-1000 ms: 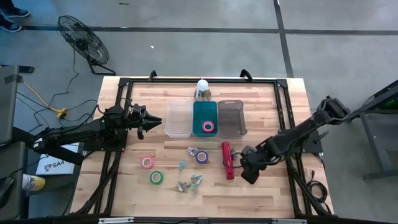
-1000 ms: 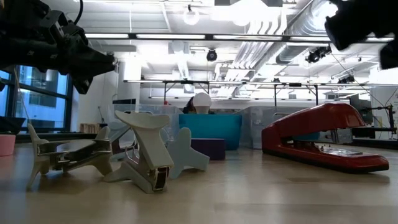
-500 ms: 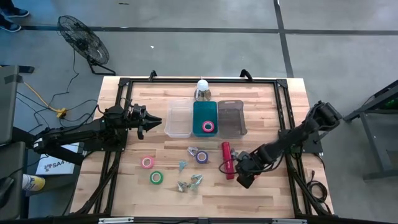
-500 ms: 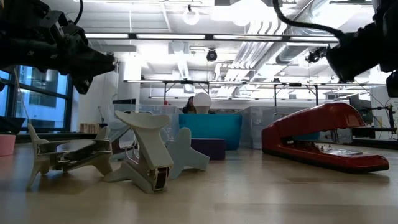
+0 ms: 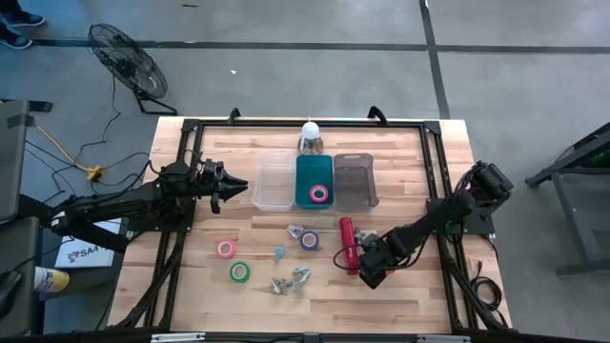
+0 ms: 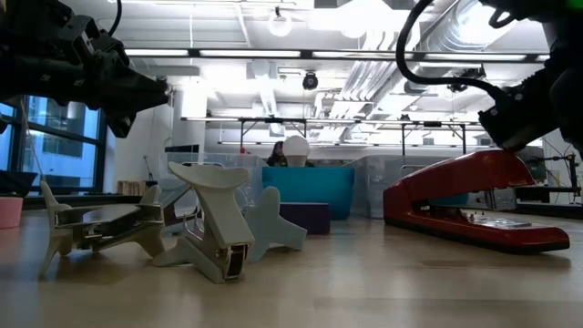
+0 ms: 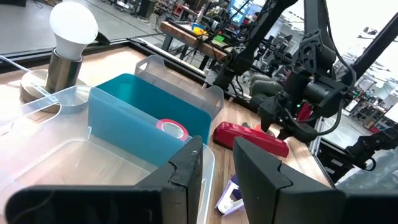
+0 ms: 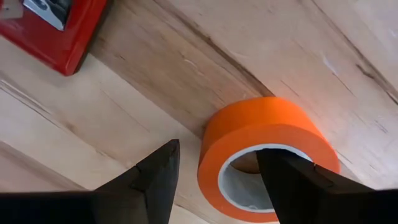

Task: Pick and place Stapler, Stapler remover, tape
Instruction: Put the orange tape into the blue bin

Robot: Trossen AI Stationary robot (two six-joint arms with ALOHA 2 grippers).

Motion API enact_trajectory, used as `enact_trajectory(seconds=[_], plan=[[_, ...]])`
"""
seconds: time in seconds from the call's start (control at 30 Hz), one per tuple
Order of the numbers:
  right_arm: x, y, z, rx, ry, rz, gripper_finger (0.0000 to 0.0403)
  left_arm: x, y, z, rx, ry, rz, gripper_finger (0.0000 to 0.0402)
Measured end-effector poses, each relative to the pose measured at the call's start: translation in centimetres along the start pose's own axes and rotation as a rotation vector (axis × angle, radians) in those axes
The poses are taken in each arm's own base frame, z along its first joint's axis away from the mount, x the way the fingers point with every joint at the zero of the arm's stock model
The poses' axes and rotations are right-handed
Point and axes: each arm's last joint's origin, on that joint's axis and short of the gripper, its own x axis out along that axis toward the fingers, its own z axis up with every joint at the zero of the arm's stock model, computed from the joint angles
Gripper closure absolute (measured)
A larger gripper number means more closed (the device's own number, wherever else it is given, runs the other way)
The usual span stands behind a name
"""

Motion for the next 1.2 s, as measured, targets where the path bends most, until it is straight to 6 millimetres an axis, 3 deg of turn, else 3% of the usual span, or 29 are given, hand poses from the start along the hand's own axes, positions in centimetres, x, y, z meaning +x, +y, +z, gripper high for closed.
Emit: enact_trajectory(seconds=[0.3,0.77,1.03,1.2], plan=[[0.2,-0.1,0.0,0.003,-0.004,-0.017,0.0212,0.0,0.0,0.0,0.000,-0.001,-0.001,0.0312],[0.1,-0.3,0.0,-0.022,0.004,-0.026,0.0357,0.0,0.0,0.0,0.000,0.001,-0.001,0.0312],[-2.9,-0.5,-0.1,-0.047,-0.027,0.099,0.0370,0.0,0.0,0.0,0.000,0.001,-0.003,0.0312],[-5.9,-0.9,0.3,-0.090,-0.052,0.170,0.0370,0.0,0.0,0.0,0.000,0.001,-0.003,0.0312]])
